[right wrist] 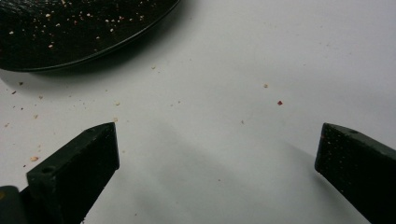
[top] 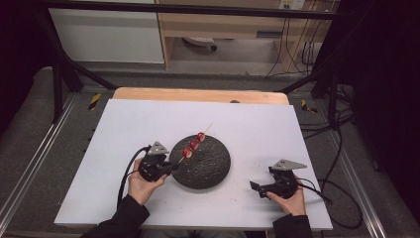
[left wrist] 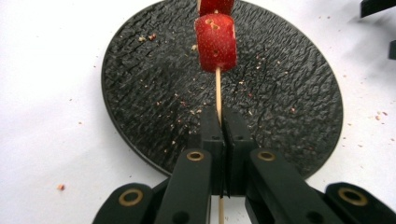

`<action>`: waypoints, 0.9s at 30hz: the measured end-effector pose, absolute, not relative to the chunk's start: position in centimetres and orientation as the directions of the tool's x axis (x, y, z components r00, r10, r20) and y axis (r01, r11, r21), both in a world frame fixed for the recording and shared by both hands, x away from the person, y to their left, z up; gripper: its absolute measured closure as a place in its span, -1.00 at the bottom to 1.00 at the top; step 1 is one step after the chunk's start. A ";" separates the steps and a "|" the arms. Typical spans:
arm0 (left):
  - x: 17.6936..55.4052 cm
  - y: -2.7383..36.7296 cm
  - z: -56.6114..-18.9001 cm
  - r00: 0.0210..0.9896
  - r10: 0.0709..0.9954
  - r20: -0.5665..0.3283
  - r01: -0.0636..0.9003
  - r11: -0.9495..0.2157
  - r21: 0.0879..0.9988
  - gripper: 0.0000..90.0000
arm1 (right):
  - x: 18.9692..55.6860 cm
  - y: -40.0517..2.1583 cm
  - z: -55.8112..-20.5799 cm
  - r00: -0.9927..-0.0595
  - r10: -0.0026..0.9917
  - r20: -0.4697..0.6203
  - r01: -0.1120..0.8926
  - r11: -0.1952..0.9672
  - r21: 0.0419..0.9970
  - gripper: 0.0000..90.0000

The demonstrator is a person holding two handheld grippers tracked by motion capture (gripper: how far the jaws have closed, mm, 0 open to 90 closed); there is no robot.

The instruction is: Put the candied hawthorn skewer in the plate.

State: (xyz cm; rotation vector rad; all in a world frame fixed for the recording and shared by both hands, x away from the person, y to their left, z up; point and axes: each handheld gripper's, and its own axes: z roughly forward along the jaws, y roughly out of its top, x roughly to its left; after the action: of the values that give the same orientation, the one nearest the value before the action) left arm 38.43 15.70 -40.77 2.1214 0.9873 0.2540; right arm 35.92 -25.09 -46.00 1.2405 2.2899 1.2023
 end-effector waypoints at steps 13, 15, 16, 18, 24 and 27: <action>39.4 13.9 -42.3 0.666 0.740 -0.099 0.615 -0.469 0.634 0.96 | 35.6 -25.8 -45.8 -0.586 0.795 0.160 0.568 0.262 0.780 -0.99; 39.4 13.7 -42.4 0.663 0.742 -0.096 0.622 -0.476 0.622 0.96 | 35.7 -25.8 -45.8 -0.589 0.793 0.156 0.567 0.267 0.779 -0.99; 39.4 13.6 -42.5 0.667 0.739 -0.094 0.624 -0.485 0.612 0.96 | 35.7 -25.8 -45.8 -0.589 0.793 0.157 0.567 0.266 0.780 -0.99; 39.4 13.5 -42.5 0.666 0.740 -0.094 0.627 -0.488 0.607 0.96 | 35.7 -25.8 -45.8 -0.589 0.793 0.157 0.566 0.266 0.780 -0.99; 39.5 13.2 -42.4 0.671 0.737 -0.087 0.626 -0.499 0.599 0.95 | 35.7 -25.8 -45.9 -0.587 0.793 0.164 0.572 0.263 0.777 -0.99; 39.4 13.1 -42.5 0.674 0.734 -0.080 0.619 -0.503 0.603 0.95 | 35.7 -25.7 -45.9 -0.587 0.792 0.167 0.575 0.262 0.775 -0.99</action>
State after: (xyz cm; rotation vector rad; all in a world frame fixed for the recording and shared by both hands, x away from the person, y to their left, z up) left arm 39.39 13.10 -42.51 2.2792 1.0380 0.2480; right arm 35.71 -25.73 -45.93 1.2673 2.2797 1.2299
